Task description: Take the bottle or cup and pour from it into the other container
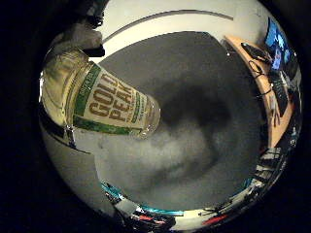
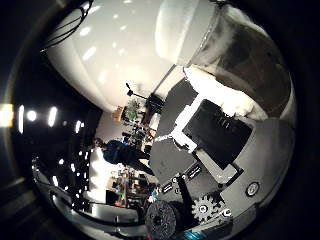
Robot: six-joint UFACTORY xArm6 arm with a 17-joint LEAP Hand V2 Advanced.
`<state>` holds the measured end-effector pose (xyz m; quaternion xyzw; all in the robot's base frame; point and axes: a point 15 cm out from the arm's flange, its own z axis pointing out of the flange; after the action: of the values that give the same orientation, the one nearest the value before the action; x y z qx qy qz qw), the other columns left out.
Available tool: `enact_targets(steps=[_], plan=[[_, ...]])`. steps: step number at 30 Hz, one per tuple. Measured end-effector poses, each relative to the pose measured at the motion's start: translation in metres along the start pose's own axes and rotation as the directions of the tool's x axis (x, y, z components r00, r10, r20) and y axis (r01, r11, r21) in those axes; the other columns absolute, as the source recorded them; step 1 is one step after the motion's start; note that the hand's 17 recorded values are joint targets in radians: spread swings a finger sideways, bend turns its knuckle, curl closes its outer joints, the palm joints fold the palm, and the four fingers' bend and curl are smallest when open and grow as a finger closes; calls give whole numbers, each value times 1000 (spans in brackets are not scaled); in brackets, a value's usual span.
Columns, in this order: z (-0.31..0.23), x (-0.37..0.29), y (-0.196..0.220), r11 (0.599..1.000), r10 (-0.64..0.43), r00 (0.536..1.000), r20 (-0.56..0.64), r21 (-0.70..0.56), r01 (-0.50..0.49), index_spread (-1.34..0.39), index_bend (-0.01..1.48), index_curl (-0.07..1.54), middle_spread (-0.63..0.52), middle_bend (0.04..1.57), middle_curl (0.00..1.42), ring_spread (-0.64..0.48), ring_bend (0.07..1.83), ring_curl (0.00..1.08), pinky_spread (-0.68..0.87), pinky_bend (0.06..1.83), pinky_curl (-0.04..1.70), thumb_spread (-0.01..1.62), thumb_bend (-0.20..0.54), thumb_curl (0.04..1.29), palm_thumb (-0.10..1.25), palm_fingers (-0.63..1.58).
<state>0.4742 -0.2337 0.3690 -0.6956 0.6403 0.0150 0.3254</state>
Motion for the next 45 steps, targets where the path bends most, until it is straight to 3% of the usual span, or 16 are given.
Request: enact_targets(steps=[6,13,18,27,45], plan=[[-2,-47,-2,981,-128,983,-134,-162,106,-197,1148,849,-129,1328,833,-232,1331,798,-179,1502,683,691,-16,868,1106,1096],[21,-98,-5,925,-271,935,-231,-331,186,-197,1145,847,-125,1337,824,-236,1320,819,-184,1469,729,664,-16,896,1105,1101],[34,-109,6,873,-351,885,-307,-450,189,-197,1149,846,-125,1343,824,-238,1318,830,-187,1450,758,644,-18,913,1098,1102],[24,-123,16,820,-451,791,-414,-542,184,-198,1147,847,-125,1347,825,-243,1309,846,-193,1415,796,596,-16,935,1105,1097],[14,-164,1,702,-680,433,-591,-695,155,-203,1145,861,-125,1346,824,-248,1294,870,-206,1365,853,509,-19,958,1103,1098]])
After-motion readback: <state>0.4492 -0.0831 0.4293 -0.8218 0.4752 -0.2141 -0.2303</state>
